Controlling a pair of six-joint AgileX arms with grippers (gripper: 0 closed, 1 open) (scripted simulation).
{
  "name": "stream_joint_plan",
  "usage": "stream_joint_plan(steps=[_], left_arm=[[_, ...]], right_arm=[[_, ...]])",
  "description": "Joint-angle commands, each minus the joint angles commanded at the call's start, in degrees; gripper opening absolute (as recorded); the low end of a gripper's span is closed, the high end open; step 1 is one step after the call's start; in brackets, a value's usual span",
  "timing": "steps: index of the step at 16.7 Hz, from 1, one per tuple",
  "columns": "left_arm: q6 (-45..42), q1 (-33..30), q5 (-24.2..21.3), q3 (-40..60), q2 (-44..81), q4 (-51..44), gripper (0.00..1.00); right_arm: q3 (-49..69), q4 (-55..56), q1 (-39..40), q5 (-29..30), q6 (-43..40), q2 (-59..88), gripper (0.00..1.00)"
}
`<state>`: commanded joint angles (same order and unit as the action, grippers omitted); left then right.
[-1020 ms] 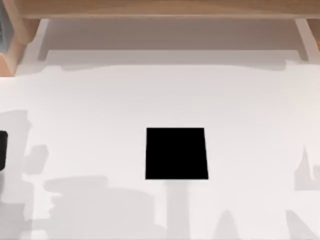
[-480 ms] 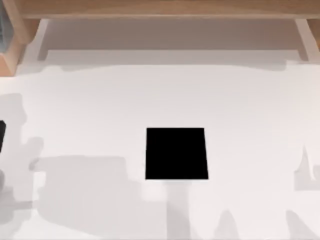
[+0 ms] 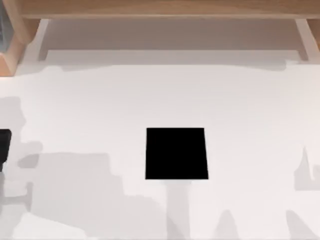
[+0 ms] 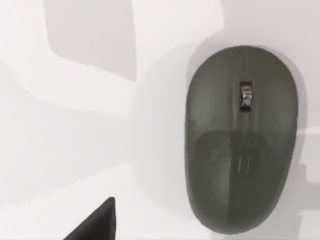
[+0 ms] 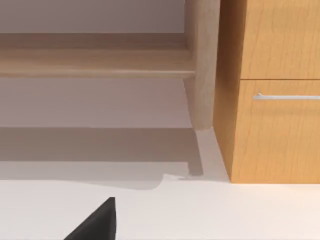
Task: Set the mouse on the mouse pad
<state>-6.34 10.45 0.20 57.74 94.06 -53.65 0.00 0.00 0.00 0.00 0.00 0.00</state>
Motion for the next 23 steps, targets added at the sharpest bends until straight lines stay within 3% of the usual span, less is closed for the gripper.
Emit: stream_joint_plan(steps=[6,11,23], left_arm=[[-0.4,0.3,0.0,-8.4,7.2,16.0,1.00],[-0.4,0.3,0.0,-9.4,8.1,17.6,1.00],[-0.4,0.3,0.0,-9.4,8.1,17.6,0.10]], right_arm=[[0.0,0.0,0.0,0.0,0.0,0.0,1.00],[0.0,0.0,0.0,0.0,0.0,0.0,1.00],[0.0,0.0,0.0,0.0,0.0,0.0,1.00]])
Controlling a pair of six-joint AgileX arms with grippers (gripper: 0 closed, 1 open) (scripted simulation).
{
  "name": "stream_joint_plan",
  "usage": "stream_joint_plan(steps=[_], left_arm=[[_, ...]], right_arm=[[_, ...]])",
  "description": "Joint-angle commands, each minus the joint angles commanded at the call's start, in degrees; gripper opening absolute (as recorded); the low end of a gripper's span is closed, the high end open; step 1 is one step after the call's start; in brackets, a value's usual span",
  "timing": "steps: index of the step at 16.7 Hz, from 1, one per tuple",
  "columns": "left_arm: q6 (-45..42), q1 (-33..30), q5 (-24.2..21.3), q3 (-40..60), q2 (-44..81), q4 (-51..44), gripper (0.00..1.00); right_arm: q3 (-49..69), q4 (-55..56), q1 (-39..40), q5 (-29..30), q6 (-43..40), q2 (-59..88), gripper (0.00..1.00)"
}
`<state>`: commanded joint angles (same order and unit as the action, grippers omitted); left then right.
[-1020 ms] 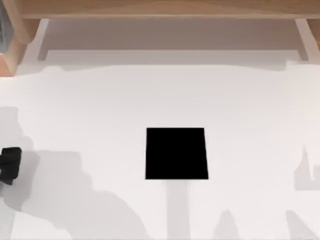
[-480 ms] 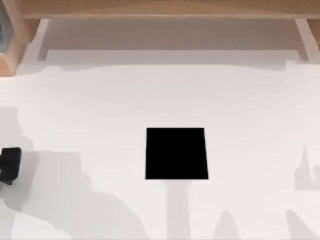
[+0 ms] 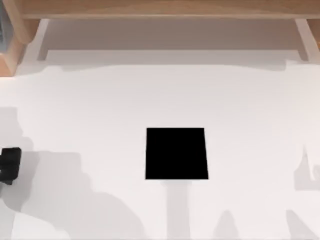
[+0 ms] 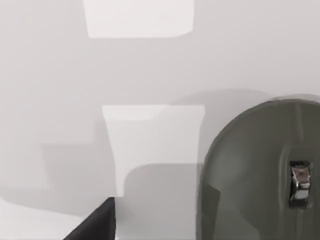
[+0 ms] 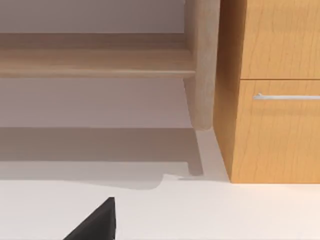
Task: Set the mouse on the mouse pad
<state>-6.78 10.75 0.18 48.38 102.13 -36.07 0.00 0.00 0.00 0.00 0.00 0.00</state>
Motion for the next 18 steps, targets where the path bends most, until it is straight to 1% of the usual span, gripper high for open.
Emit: stream_joint_plan(steps=[1,2,9,10,12,14,18], left_arm=[[0.0,0.0,0.0,0.0,0.0,0.0,0.02],[0.0,0.0,0.0,0.0,0.0,0.0,0.00],[0.0,0.0,0.0,0.0,0.0,0.0,0.00],[-0.1,-0.1,-0.4,1.2,-3.0,-2.4,0.00],[0.0,-0.1,-0.4,2.0,-3.3,-3.3,0.00],[0.0,-0.1,-0.4,4.4,-4.4,-6.7,0.00],[0.2,-0.2,-0.4,11.1,-8.6,-19.1,0.00]], right_arm=[[0.0,0.0,0.0,0.0,0.0,0.0,1.00],[0.0,0.0,0.0,0.0,0.0,0.0,1.00],[0.0,0.0,0.0,0.0,0.0,0.0,1.00],[0.0,0.0,0.0,0.0,0.0,0.0,1.00],[0.0,0.0,0.0,0.0,0.0,0.0,1.00],[0.0,0.0,0.0,0.0,0.0,0.0,1.00],[0.0,0.0,0.0,0.0,0.0,0.0,1.00]])
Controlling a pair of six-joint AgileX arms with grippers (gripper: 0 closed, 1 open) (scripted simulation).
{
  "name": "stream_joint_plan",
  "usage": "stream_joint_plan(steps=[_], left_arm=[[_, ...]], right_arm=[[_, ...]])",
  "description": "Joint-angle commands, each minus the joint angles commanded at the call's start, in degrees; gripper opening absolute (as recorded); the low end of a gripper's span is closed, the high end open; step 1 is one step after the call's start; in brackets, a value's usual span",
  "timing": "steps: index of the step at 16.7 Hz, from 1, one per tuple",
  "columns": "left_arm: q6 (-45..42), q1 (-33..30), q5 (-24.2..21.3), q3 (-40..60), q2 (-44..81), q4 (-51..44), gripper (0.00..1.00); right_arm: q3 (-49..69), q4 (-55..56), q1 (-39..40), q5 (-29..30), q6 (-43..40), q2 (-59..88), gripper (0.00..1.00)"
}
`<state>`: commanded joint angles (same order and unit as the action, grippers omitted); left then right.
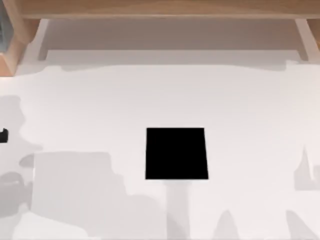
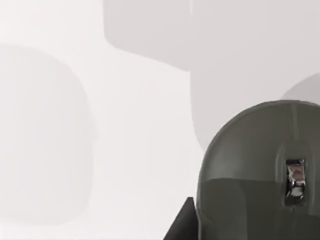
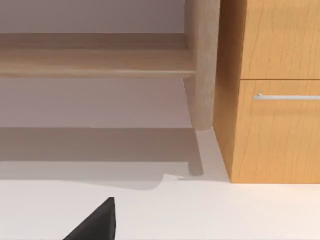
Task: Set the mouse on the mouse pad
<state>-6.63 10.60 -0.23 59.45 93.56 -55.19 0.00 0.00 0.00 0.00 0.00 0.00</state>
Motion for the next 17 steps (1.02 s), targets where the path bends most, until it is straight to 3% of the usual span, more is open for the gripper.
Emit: stream_joint_plan(steps=[4,10,13,17], left_arm=[[0.1,-0.2,0.0,4.7,-3.6,-7.1,0.00],[0.8,-0.8,0.1,5.5,-2.7,-7.4,0.00],[6.3,-6.3,0.2,11.3,2.8,-9.0,0.00],[19.3,-21.3,0.3,26.5,15.5,-12.4,0.00]], right_arm=[[0.0,0.0,0.0,0.0,0.0,0.0,1.00],[0.0,0.0,0.0,0.0,0.0,0.0,1.00],[0.0,0.0,0.0,0.0,0.0,0.0,1.00],[0.0,0.0,0.0,0.0,0.0,0.0,1.00]])
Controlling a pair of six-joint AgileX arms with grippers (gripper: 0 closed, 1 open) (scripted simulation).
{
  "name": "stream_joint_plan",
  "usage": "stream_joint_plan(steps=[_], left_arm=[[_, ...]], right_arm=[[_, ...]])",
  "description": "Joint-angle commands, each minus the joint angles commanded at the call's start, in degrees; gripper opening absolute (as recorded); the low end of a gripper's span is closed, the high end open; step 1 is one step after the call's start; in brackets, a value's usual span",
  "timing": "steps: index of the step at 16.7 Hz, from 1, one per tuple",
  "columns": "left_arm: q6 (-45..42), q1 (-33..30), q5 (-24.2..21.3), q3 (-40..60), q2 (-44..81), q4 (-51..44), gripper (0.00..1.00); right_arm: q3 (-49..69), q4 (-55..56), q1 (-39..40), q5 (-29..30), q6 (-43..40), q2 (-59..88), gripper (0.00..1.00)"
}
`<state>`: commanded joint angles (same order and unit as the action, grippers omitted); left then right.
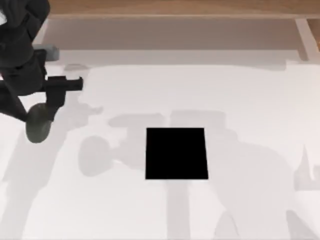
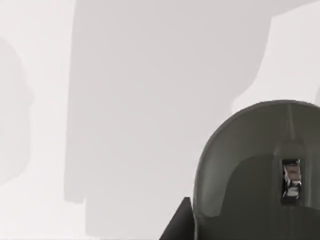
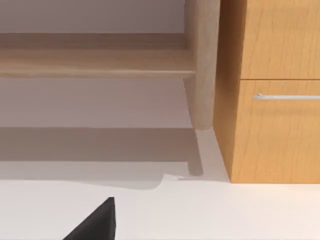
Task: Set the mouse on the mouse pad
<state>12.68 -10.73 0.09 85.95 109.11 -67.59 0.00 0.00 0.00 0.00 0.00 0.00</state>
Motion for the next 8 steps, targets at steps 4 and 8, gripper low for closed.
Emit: stream_joint_plan(steps=[4,8], left_arm=[[15.0,-18.2,0.0,16.9,12.9,-2.9,0.00],[25.6,-29.5,0.3,27.7,21.1,-4.2,0.00]], right_arm=[[0.0,0.0,0.0,0.0,0.0,0.0,1.00],[0.0,0.0,0.0,0.0,0.0,0.0,1.00]])
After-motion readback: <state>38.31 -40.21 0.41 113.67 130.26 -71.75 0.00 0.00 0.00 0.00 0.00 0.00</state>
